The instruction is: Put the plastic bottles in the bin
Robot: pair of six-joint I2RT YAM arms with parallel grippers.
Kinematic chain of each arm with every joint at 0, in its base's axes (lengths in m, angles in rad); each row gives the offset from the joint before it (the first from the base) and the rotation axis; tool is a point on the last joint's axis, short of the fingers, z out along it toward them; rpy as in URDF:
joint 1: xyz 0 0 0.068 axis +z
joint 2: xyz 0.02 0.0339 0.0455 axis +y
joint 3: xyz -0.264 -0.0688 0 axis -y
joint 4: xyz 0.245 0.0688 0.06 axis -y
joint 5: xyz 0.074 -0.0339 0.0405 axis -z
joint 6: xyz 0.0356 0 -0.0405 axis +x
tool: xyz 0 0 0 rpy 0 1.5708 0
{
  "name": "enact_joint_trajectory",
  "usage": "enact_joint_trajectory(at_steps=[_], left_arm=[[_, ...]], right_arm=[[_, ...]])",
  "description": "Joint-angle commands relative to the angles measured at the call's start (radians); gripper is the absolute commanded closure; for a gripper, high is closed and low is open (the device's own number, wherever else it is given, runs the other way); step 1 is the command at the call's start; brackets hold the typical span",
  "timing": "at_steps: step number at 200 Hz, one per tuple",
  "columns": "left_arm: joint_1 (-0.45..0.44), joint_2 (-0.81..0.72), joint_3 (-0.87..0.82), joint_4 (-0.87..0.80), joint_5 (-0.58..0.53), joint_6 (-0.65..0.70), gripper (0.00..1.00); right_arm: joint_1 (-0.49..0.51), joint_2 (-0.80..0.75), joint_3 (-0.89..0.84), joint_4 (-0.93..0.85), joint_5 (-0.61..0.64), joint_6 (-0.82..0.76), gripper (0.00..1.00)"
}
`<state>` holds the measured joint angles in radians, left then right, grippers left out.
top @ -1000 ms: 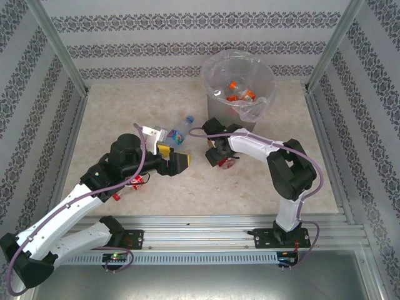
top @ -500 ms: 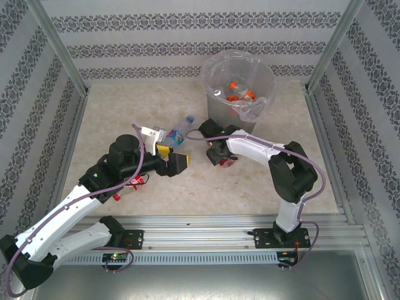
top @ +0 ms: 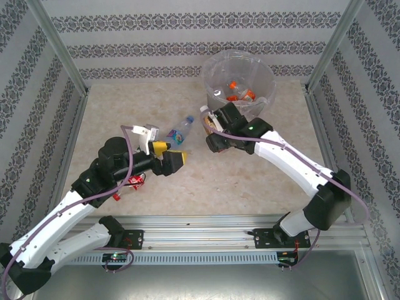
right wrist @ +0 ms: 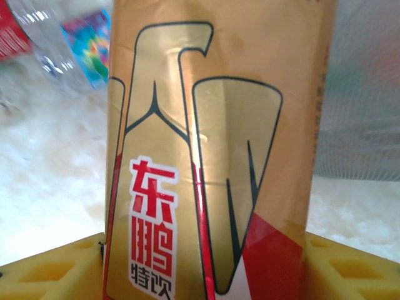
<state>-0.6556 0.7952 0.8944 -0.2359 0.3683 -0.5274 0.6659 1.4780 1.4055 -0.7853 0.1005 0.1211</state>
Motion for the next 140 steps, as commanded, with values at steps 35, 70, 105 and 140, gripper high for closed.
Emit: enact_joint_trajectory(at_steps=[35, 70, 105, 140], left_arm=[[-0.016, -0.009, 0.089, 0.122, -0.042, 0.003, 0.00], [-0.016, 0.024, 0.149, 0.095, -0.035, 0.015, 0.00], [-0.016, 0.052, 0.201, 0.022, -0.047, 0.047, 0.00], [-0.016, 0.067, 0.203, -0.009, -0.052, 0.075, 0.00]], right_arm=[[-0.015, -0.032, 0.243, -0.071, -0.066, 0.019, 0.35], [-0.097, 0.024, 0.406, -0.084, -0.081, 0.014, 0.35], [-0.187, 0.128, 0.589, -0.124, -0.095, 0.002, 0.35], [-0.262, 0.285, 0.801, -0.175, -0.073, -0.015, 0.35]])
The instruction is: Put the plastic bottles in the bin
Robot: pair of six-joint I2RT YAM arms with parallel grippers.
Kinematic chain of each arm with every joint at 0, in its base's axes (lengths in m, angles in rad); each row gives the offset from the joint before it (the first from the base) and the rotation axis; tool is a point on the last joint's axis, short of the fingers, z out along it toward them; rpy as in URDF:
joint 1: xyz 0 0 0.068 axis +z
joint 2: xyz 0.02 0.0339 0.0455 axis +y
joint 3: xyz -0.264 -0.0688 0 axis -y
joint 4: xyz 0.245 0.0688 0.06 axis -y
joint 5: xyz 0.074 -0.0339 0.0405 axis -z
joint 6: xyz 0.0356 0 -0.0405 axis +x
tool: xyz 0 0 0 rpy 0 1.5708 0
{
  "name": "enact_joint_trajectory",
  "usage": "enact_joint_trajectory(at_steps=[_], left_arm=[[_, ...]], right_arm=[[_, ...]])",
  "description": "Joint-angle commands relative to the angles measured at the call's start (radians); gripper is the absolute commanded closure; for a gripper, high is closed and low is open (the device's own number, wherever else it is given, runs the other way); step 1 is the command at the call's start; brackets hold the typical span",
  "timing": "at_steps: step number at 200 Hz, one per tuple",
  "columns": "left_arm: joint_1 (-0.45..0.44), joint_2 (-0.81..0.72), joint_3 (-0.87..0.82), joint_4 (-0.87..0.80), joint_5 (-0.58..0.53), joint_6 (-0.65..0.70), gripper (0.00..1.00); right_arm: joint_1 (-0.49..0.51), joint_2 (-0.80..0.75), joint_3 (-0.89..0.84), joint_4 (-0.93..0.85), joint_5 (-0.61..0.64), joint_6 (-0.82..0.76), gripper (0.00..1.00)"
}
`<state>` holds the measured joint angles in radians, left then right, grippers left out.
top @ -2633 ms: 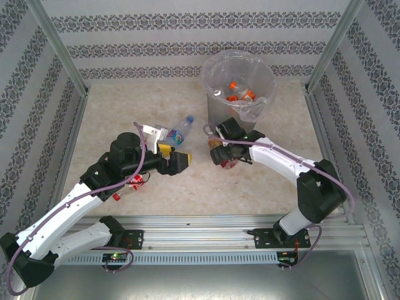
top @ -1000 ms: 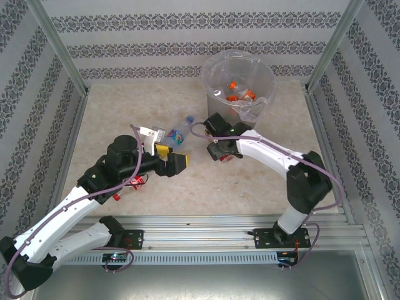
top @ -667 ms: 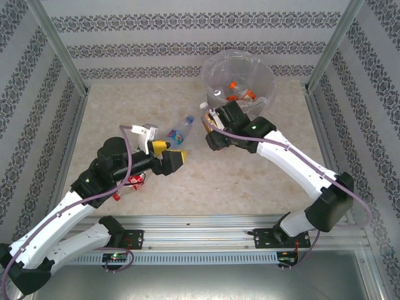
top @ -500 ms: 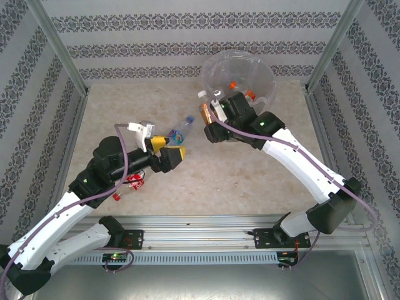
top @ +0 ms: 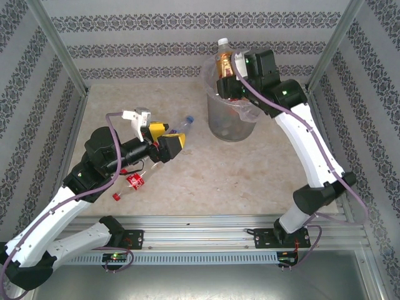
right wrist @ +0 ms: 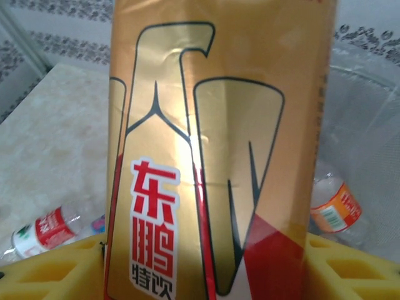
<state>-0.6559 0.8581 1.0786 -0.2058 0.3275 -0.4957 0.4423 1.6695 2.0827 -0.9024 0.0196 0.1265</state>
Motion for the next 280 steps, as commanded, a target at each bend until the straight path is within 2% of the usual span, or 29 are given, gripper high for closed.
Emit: enact_joint_trajectory(at_steps=[1, 56, 77, 133, 159, 198, 241, 280], left_arm=[[-0.016, 0.005, 0.016, -0.039, -0.011, 0.043, 0.00], [-0.016, 0.007, 0.001, -0.110, -0.021, 0.061, 0.00], [-0.016, -0.015, -0.006, -0.127, -0.033, 0.059, 0.00], [-0.016, -0.046, -0.013, -0.188, -0.062, 0.067, 0.00], [-0.016, -0.023, -0.012, -0.244, -0.092, 0.096, 0.00], [-0.016, 0.002, -0.020, -0.278, -0.103, 0.121, 0.00], [-0.016, 0.033, -0.004, -0.310, -0.114, 0.158, 0.00], [-0.016, 0.058, 0.005, -0.340, -0.115, 0.175, 0.00]], right_arm=[[-0.039, 0.098, 0.131, -0.062, 0.008, -0.020, 0.35], [-0.084, 0.344, 0.441, -0.224, 0.046, -0.056, 0.35], [-0.094, 0.393, 0.483, -0.266, 0.048, -0.057, 0.35], [-0.109, 0.314, 0.245, -0.175, 0.056, -0.043, 0.32], [-0.121, 0.265, 0.154, -0.138, 0.043, -0.034, 0.24], [-0.124, 0.210, 0.134, -0.136, 0.032, -0.037, 0.12], [-0.126, 0.117, 0.081, -0.123, -0.007, -0.032, 0.10], [-0.124, -0.039, -0.066, -0.070, -0.059, -0.009, 0.09]])
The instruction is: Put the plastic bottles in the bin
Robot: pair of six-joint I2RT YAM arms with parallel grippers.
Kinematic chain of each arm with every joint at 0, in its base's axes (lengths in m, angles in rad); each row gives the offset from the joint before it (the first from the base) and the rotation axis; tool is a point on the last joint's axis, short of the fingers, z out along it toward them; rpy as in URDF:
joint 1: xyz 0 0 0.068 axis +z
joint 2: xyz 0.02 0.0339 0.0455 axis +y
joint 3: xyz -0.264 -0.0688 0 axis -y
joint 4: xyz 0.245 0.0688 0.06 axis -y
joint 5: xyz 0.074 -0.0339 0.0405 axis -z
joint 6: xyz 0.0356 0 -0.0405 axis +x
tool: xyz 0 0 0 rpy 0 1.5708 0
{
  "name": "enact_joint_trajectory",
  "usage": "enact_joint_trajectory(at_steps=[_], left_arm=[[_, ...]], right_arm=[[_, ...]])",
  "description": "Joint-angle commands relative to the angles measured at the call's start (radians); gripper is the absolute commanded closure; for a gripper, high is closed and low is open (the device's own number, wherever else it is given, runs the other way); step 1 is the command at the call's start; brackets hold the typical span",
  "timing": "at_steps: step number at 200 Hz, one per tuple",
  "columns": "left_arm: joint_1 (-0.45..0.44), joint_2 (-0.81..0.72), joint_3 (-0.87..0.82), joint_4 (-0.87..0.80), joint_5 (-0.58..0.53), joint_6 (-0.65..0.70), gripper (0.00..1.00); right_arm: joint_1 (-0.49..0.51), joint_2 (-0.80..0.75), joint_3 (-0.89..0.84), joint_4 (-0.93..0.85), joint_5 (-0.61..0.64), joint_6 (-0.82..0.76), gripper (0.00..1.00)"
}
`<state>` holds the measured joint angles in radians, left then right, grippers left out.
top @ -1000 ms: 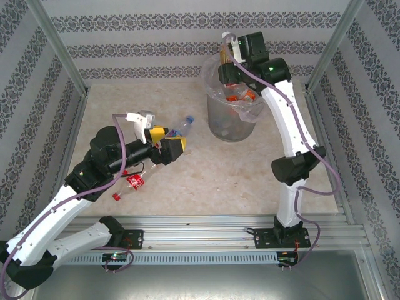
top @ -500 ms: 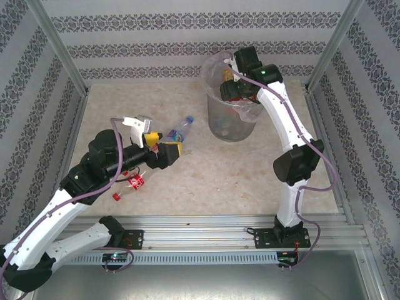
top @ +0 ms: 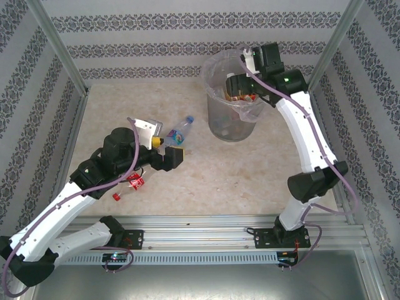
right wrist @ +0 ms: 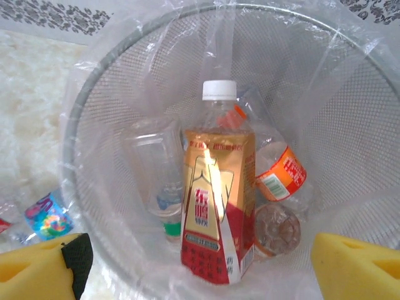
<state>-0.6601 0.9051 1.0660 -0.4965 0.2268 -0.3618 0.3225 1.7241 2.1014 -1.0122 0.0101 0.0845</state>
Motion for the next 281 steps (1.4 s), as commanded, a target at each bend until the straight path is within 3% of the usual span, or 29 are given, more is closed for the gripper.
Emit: enact_joint_trajectory(at_steps=[1, 60, 109, 172, 211, 281], left_arm=[[-0.012, 0.011, 0.018, -0.049, -0.015, 0.041, 0.00], [-0.012, 0.114, 0.096, -0.183, -0.141, 0.074, 0.00], [0.003, 0.319, 0.225, -0.350, -0.250, 0.080, 0.00], [0.085, 0.607, 0.377, -0.425, -0.249, 0.113, 0.00], [0.168, 0.775, 0.456, -0.415, -0.155, 0.198, 0.01], [0.197, 1.017, 0.573, -0.426, -0.228, 0.328, 0.04]], right_arm=[[-0.004, -0.099, -0.091, 0.042, -0.050, 0.033, 0.09], [0.016, -0.460, -0.506, 0.182, -0.238, 0.146, 0.08], [0.056, -0.727, -0.843, 0.284, -0.414, 0.268, 0.02], [0.087, -0.950, -1.188, 0.415, -0.521, 0.424, 0.02], [0.104, -1.032, -1.315, 0.461, -0.521, 0.502, 0.02], [0.115, -1.067, -1.319, 0.419, -0.484, 0.508, 0.02]])
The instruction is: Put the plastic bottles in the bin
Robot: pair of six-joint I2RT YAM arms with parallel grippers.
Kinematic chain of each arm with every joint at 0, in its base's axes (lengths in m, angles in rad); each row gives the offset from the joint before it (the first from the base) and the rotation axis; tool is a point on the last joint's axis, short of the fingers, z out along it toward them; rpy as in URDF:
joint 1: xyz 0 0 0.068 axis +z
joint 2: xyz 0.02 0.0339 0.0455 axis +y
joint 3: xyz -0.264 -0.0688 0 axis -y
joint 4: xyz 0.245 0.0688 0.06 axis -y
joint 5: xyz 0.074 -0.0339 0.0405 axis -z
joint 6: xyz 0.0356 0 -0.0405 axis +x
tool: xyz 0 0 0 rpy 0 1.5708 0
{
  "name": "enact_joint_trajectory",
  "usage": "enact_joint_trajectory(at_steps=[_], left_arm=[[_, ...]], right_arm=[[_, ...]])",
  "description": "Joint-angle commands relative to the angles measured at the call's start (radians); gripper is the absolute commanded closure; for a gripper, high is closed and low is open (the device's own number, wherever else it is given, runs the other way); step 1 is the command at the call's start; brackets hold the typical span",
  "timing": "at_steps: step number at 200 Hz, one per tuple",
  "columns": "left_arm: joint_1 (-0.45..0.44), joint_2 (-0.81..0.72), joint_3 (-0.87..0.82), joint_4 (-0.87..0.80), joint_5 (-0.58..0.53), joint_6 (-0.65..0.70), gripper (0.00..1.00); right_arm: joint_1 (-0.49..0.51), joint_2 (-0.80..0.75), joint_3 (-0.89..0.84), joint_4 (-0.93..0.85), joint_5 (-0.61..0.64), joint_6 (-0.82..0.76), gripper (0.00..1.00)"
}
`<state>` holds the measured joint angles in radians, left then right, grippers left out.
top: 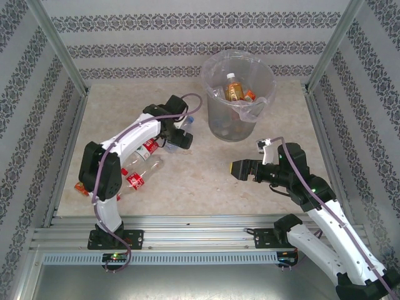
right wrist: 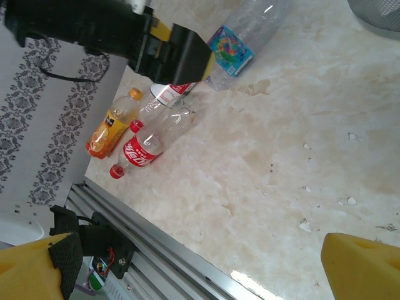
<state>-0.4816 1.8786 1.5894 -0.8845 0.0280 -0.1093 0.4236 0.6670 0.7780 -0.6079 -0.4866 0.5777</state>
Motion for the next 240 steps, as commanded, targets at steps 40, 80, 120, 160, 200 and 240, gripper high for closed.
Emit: enact_joint_trajectory(at_steps=[40, 80, 120, 160, 200, 240], left_arm=[[0.035, 0.135, 0.104, -0.030, -0.065, 0.109, 0.07], [0.037, 0.217, 0.165, -0.042, -0.089, 0.125, 0.09], [0.038, 0.283, 0.219, -0.074, -0.091, 0.131, 0.12], [0.039, 0.313, 0.228, -0.088, -0.081, 0.114, 0.15], [0.039, 0.301, 0.213, -0.085, -0.050, 0.099, 0.29], [0.040, 0.207, 0.166, -0.055, 0.010, 0.049, 0.39]], right_arm=[[0.020, -0.016, 0.024, -0.013, 0.029, 0.009, 0.02], [0.022, -0.023, 0.036, -0.039, 0.044, 0.002, 0.02], [0.022, -0.022, 0.043, -0.052, 0.056, 0.000, 0.02], [0.021, -0.023, 0.047, -0.060, 0.092, -0.003, 0.03], [0.022, -0.010, 0.049, -0.054, 0.091, 0.000, 0.03], [0.021, -0.023, 0.040, -0.043, 0.099, 0.025, 0.03]])
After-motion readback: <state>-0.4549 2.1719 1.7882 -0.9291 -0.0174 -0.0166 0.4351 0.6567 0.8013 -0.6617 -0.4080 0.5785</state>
